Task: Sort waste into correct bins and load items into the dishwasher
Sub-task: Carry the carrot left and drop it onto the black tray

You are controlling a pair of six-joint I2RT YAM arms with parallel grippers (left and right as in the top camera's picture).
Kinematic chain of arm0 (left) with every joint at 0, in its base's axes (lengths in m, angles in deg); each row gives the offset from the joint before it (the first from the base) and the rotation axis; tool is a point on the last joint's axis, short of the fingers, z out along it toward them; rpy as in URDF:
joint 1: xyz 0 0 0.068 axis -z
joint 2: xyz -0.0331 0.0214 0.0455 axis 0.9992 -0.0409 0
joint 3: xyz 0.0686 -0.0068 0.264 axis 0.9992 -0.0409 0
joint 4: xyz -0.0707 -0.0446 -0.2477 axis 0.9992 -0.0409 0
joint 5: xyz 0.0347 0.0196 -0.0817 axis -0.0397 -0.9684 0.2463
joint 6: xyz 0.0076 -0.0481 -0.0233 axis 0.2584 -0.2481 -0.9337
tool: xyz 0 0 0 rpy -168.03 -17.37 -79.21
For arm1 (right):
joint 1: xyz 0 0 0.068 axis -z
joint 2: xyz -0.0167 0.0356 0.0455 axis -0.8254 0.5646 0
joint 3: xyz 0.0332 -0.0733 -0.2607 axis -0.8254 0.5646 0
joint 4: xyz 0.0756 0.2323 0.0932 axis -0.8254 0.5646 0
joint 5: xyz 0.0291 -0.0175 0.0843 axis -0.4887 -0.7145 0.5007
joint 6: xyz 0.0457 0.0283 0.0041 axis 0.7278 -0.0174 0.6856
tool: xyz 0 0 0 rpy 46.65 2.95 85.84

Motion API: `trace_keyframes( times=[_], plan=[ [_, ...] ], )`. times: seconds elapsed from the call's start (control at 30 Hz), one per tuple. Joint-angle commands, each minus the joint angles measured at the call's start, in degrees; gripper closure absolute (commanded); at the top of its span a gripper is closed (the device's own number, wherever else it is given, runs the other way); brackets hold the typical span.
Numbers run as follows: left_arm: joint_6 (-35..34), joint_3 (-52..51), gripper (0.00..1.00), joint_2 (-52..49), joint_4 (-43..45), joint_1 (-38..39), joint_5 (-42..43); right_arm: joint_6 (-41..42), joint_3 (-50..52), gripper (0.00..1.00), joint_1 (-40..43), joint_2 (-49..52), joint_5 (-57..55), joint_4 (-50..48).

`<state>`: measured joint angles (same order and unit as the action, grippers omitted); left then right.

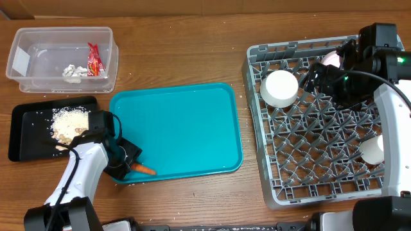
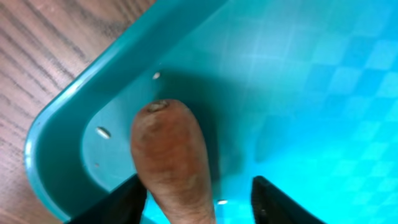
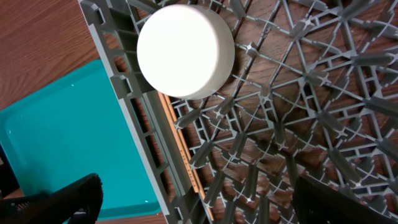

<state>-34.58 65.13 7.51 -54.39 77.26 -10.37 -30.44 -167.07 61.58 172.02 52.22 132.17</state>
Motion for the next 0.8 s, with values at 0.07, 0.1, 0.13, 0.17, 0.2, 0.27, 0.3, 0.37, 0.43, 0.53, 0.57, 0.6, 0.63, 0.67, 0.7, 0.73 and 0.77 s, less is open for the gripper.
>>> trace_keyframes(
  times=[0.07, 0.1, 0.13, 0.17, 0.2, 0.27, 0.3, 0.37, 0.43, 0.53, 0.57, 0.6, 0.63, 0.67, 0.7, 0.73, 0.77],
  plan=[
    [1.92, 0.61, 0.62, 0.33, 1.11, -0.2, -0.22, -0.44, -0.13, 0.0, -0.11, -0.04, -0.37, -0.24],
    [2.89, 1.22, 0.67, 0.33, 1.07, -0.2, -0.22, -0.42, -0.13, 0.0, -0.11, -0.04, -0.37, -0.26],
    [4.24, 2.19, 0.72, 0.33, 1.05, -0.2, -0.17, -0.44, -0.13, 0.0, -0.11, -0.04, -0.37, -0.28],
    [5.51, 3.17, 0.79, 0.33, 1.01, -0.2, -0.17, -0.44, -0.13, 0.0, -0.11, -0.04, -0.39, -0.31],
    [6.8, 4.31, 0.84, 0.33, 0.96, -0.2, -0.02, -0.44, -0.13, 0.0, -0.11, -0.04, -0.39, -0.33],
    [8.63, 7.1, 0.9, 0.33, 0.68, -0.2, -0.02, -0.44, -0.13, 0.0, -0.11, -0.04, -0.44, -0.33],
    [9.16, 8.22, 0.9, 0.33, 0.63, -0.2, -0.09, -0.44, -0.13, 0.0, -0.11, -0.04, -0.57, -0.31],
    [10.4, 12.11, 0.9, 0.33, 0.61, -0.22, -1.25, -0.44, -0.13, 0.0, -0.11, -0.04, -1.53, -0.26],
    [11.5, 15.56, 0.9, 0.33, 0.57, -0.44, -2.89, -0.42, -0.13, 0.0, -0.11, -0.04, -2.34, -0.07],
    [12.96, 20.87, 0.9, 0.33, 0.57, -1.7, -7.23, -0.44, -0.13, 0.0, -0.11, -0.04, -2.56, -0.07],
    [12.94, 22.51, 0.9, 0.33, 0.59, -2.54, -9.33, -0.44, -0.13, 0.0, -0.11, -0.04, -2.54, -0.09],
    [12.92, 23.69, 0.92, 0.33, 0.68, -3.41, -10.88, -0.44, -0.13, 0.0, -0.11, -0.04, -2.56, -0.09],
    [12.92, 24.68, 0.94, 0.33, 1.03, -4.5, -12.46, -0.44, -0.13, 0.0, -0.11, -0.04, -2.56, -0.09],
    [12.94, 25.31, 0.94, 0.33, 1.53, -5.66, -13.66, -0.44, -0.13, 0.0, -0.11, -0.04, -2.54, -0.11],
    [12.94, 25.7, 0.95, 0.33, 2.34, -7.28, -14.75, -0.44, -0.13, 0.0, -0.11, -0.04, -2.56, -0.13],
    [12.94, 25.75, 0.95, 0.31, 3.21, -8.81, -15.13, -0.44, -0.13, 0.0, -0.11, -0.04, -2.54, -0.24],
    [12.94, 25.75, 0.96, 0.17, 4.17, -10.67, -15.19, -0.42, -0.13, 0.0, -0.11, -0.04, -2.54, -0.31]
  ],
)
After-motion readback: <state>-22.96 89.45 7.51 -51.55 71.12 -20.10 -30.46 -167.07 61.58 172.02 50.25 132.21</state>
